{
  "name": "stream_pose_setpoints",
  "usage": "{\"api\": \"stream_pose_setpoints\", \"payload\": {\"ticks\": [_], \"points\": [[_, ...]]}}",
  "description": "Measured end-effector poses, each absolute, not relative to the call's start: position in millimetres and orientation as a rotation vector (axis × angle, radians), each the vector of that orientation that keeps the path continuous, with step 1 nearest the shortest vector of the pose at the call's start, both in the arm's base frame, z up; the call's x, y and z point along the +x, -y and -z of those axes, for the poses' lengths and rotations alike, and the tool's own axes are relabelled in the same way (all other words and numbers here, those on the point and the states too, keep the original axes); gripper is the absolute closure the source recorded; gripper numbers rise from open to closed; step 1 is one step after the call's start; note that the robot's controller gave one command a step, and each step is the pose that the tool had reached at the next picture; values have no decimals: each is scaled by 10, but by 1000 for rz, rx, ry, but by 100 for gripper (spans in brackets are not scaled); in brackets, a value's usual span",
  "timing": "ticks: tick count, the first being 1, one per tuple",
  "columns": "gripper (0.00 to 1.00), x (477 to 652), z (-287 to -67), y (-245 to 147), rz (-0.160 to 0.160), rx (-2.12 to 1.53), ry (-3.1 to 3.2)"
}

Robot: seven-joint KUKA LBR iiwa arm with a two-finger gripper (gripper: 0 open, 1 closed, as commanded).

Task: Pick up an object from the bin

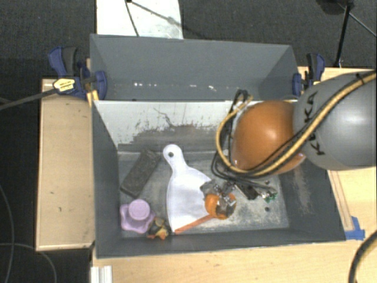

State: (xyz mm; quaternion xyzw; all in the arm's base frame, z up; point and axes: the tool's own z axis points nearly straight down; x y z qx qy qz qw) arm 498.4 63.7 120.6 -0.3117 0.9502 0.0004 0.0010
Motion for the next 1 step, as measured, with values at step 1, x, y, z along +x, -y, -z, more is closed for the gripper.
{"api": "stream_pose_setpoints", "payload": {"ticks": [1], "points": [[100,4983,-1206,-637,-1,-977,-2984]]}}
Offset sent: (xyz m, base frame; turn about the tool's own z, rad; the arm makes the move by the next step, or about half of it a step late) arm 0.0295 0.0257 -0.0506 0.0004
